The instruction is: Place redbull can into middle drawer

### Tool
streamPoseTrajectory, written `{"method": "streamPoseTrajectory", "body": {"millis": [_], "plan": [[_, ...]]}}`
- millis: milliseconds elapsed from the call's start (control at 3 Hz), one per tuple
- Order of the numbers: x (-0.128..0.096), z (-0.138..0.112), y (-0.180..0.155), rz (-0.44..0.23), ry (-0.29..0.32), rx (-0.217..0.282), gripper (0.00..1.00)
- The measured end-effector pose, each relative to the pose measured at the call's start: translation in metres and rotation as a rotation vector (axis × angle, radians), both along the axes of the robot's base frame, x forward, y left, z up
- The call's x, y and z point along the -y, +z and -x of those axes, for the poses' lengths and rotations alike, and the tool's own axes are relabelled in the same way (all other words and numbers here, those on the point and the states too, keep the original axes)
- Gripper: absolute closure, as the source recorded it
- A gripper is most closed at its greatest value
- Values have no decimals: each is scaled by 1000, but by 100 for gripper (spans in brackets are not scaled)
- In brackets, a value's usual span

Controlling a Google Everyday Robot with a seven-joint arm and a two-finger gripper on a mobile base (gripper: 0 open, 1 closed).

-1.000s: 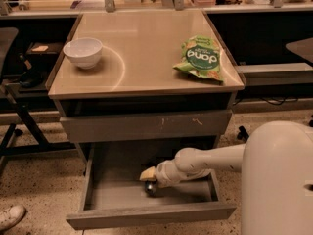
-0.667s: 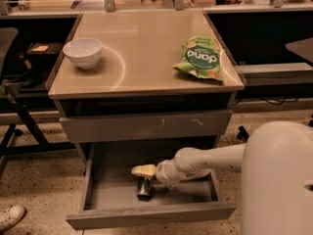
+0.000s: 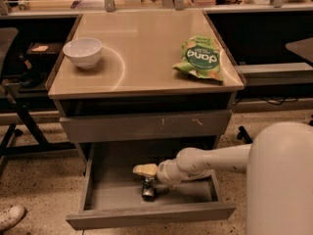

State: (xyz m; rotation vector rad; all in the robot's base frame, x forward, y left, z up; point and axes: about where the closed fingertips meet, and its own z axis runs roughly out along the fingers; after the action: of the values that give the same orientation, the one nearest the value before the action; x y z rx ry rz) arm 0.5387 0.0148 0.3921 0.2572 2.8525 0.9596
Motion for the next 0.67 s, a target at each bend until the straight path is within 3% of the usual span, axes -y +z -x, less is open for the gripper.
{"method": "streamPoseTrajectory", "body": {"millis": [333, 667], "plan": [[27, 6, 33, 22, -107, 26, 0], [64, 8, 75, 83, -296, 63, 0]]}}
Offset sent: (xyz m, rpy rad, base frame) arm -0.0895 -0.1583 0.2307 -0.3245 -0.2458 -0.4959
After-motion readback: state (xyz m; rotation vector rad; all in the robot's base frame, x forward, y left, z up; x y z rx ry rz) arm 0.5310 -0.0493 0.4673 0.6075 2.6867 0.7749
